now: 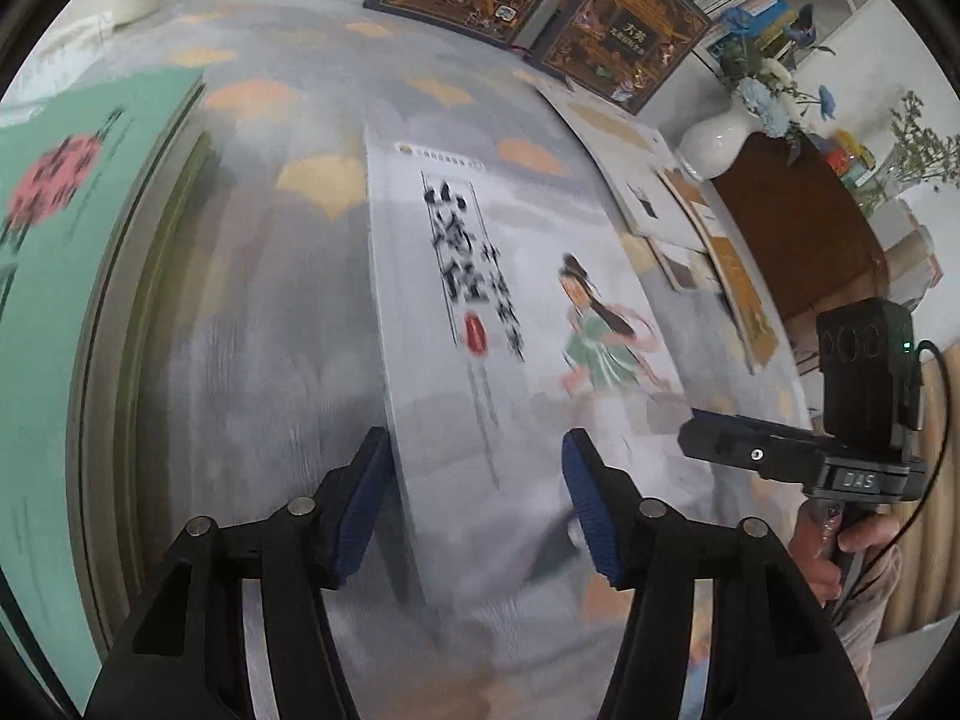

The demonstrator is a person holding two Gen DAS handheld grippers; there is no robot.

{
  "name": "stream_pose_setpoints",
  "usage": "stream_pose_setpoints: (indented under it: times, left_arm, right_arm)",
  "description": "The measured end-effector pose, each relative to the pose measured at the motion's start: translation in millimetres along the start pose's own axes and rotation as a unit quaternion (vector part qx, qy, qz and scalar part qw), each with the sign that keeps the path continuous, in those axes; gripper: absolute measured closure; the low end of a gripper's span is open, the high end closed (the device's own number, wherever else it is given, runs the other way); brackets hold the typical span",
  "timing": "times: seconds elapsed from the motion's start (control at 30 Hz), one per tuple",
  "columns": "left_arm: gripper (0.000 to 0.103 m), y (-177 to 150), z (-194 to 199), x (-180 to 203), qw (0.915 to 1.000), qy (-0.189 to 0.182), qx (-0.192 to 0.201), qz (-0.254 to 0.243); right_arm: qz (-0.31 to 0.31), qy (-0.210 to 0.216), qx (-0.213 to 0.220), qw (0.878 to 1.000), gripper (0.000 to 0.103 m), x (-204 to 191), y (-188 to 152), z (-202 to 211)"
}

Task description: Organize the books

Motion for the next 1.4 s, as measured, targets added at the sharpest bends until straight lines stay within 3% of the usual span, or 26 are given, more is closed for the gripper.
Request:
stream_pose_setpoints:
  times: [0.17,0.33,0.47,0.63,0.7,0.73,1.1,1.2,1.23,1.4]
  left_arm:
    - [0.056,14.0,-5.6,-4.3,1.0000,-0.001,0.008,-0.004]
    - [0.061,18.2,-6.1,-6.9,0.9996,0.009,0.025,-0.012]
    - [0.062,19.5,-6.2,-7.2,0.9994,0.013,0.030,-0.014]
    - [0.063,22.8,-7.3,-6.7,0.9992,0.014,0.030,-0.022]
    - [0.063,24.5,-7.5,-8.7,0.9994,0.008,0.028,-0.017]
    - [0.063,25.1,-7.6,-9.4,0.9995,0.007,0.027,-0.015]
    - [0.062,28.0,-9.4,-5.2,0.9991,0.022,0.030,-0.019]
    - [0.062,29.8,-9.3,-9.0,0.9995,0.012,0.030,-0.003]
    - [0.067,30.5,-9.2,-10.0,0.9994,0.015,0.030,0.003]
    - [0.068,32.1,-8.3,-7.5,0.9993,0.026,0.027,0.004]
  right_arm:
    - [-0.004,0.021,0.007,1.000,0.055,6.5,16.2,-5.7]
    - [-0.028,0.076,0.013,0.997,0.057,18.9,23.3,-5.4]
    - [-0.032,0.088,0.008,0.996,0.060,22.3,28.7,-8.0]
    - [-0.009,0.072,0.011,0.997,0.064,16.1,39.7,-14.8]
    - [0.009,0.045,0.018,0.999,0.083,14.6,41.9,-16.8]
    - [0.015,0.028,0.024,0.999,0.085,15.2,43.0,-18.5]
    - [0.019,0.050,0.046,0.997,0.088,25.8,42.0,-17.2]
    - [0.016,0.045,0.058,0.997,0.088,24.6,39.4,-16.5]
    - [0.012,0.041,0.063,0.997,0.087,24.0,38.7,-16.4]
    - [0.008,-0.001,0.066,0.998,0.084,10.8,37.4,-14.4]
Point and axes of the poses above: each gripper's, at about its wrist camera, not at the fingertips, and z roughly against the way its jaws point, x to its right, y to its top, the point moved 3 cm from there along -z, roughly the way its jaws point, and after that the axes turned 6 degrees about y, right-handed, at the moved point
